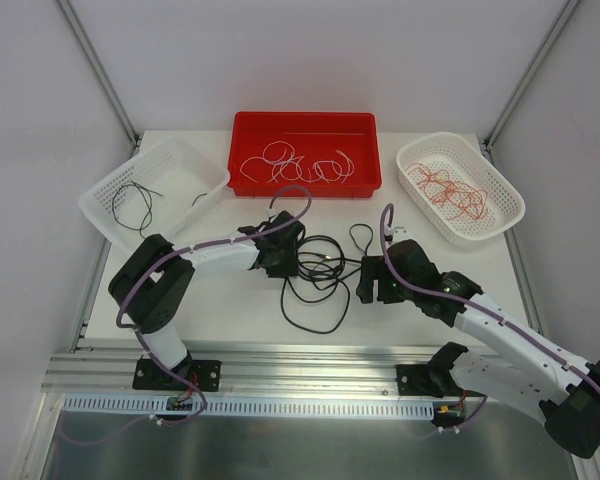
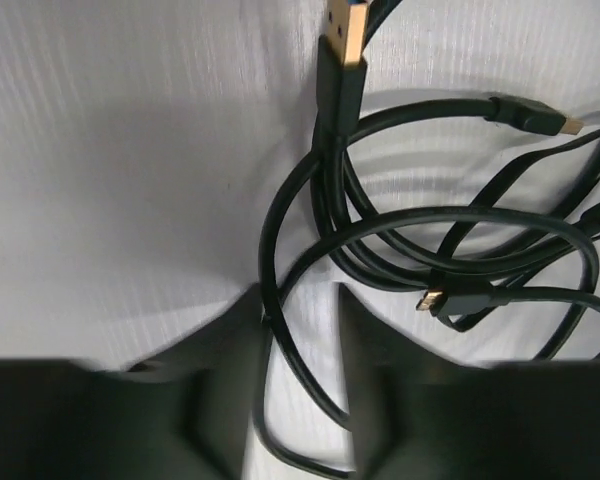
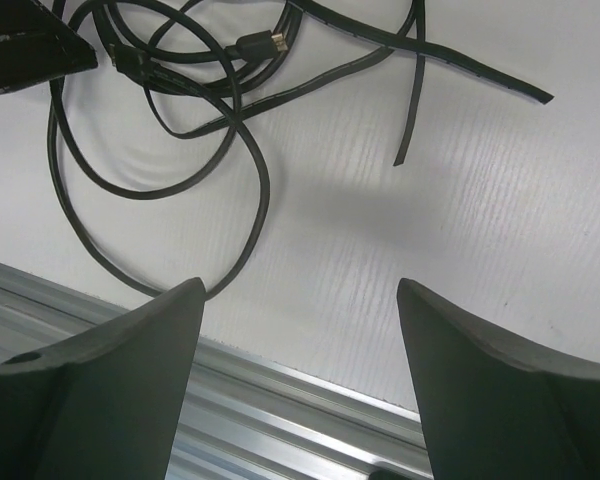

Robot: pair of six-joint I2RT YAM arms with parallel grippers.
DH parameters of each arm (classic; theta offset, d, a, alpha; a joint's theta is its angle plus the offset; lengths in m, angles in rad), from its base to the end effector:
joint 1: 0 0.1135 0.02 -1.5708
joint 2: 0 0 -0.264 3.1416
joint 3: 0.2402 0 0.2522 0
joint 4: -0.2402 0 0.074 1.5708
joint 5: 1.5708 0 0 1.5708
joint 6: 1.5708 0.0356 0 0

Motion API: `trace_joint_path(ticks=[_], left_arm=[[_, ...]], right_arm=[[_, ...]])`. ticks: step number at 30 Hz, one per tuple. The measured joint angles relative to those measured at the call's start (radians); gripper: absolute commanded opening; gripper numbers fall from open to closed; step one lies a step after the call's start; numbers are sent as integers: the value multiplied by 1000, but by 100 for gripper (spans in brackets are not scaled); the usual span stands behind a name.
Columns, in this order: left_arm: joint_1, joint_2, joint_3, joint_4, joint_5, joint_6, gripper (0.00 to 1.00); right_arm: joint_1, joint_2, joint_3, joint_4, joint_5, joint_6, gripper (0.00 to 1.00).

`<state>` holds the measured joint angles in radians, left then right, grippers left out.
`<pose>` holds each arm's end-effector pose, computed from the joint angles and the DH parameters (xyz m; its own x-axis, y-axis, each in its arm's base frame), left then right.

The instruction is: Untangle the cables

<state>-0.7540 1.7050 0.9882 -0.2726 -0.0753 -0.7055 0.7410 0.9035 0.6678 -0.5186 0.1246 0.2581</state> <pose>0.2494 -0.2305 0.1679 -0.8869 -0.0541 -0.4589 0.1018 0.9458 -0.3082 0.1421 0.1240 0.2471 -0.6424 -0.2445 -0.7263 -0.4540 0.8849 0.1037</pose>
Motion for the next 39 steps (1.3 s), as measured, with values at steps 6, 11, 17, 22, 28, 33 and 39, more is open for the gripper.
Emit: trace_joint_path(ticks=[6,11,17,22,28,33,39], left_arm=[[-13,19,11,10,-17,45,0],[-53,-74,21,-69,-78,132,0],[-63,-303,211,-196,-192,290,0],[-84,-434,409,-194,-237,396,0],[7,-498,450,-210,-250,434,0],[246,-465,463,-261,-175,404,0],[517,-393,531,-268,-104,359,0]], right_arm=[[0,-27,-11,-13,21,-1,82],[0,-66,-11,-19,49,-1,84],[0,-100,-11,-23,80,-1,84],[0,-112,-11,-37,92,-1,85],[0,-122,-11,-47,100,-1,85],[0,-142,-11,-63,104,-1,85],[0,-166,-11,-80,111,-4,90]])
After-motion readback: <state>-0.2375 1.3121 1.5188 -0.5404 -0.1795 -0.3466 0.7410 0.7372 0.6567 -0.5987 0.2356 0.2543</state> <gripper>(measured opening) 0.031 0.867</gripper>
